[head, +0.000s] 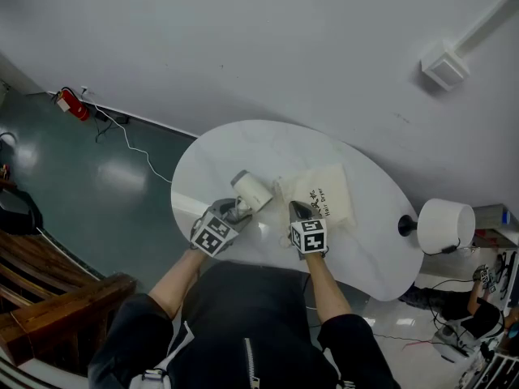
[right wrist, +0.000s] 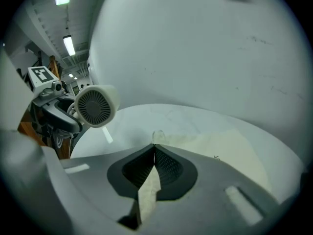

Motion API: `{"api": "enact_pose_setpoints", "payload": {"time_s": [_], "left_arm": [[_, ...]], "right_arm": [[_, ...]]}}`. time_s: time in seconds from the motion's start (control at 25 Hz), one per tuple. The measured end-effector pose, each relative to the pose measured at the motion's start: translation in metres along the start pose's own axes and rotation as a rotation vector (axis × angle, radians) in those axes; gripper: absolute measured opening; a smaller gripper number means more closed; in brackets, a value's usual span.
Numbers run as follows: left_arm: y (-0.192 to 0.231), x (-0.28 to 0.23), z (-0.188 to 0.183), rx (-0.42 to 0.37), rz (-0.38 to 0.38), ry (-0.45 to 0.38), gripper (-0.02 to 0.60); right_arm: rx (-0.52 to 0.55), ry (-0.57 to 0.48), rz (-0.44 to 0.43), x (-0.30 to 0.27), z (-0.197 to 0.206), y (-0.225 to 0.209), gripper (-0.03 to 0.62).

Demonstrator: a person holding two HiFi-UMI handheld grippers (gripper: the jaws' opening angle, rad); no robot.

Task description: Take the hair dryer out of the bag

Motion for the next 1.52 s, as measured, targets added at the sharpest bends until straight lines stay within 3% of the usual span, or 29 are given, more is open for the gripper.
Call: {"api": "enact_pose_setpoints", "payload": {"time_s": [0.36,0.6,1.52], "left_arm": [[0.018,0.030,-0.047,-0.003,-0.054,-0.132,0.218],[0.020,0.038,-0.062,-0.011,-0.062,-0.165,0.218],[0.015,0.037,-0.073,-0.019,-0.048,-0.178,0.218]], "right_arm": [[0.082,-0.269,0.066,0.068,-0.068,0.023,0.003],[0.109,-0.479,0.100,0.118,-0.105,0.034,0.003],[0.064,-0.424,0.113,0.115,-0.096,0.019,0.003]]}}
Point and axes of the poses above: the fingertips, and each gripper's own axes: x backward along the fingers, y to its left, z out of its underside, the point moved 2 cm from there along x, backward along the fingers, and after that the axes turned 10 degrees about y, right-handed, at the moved point
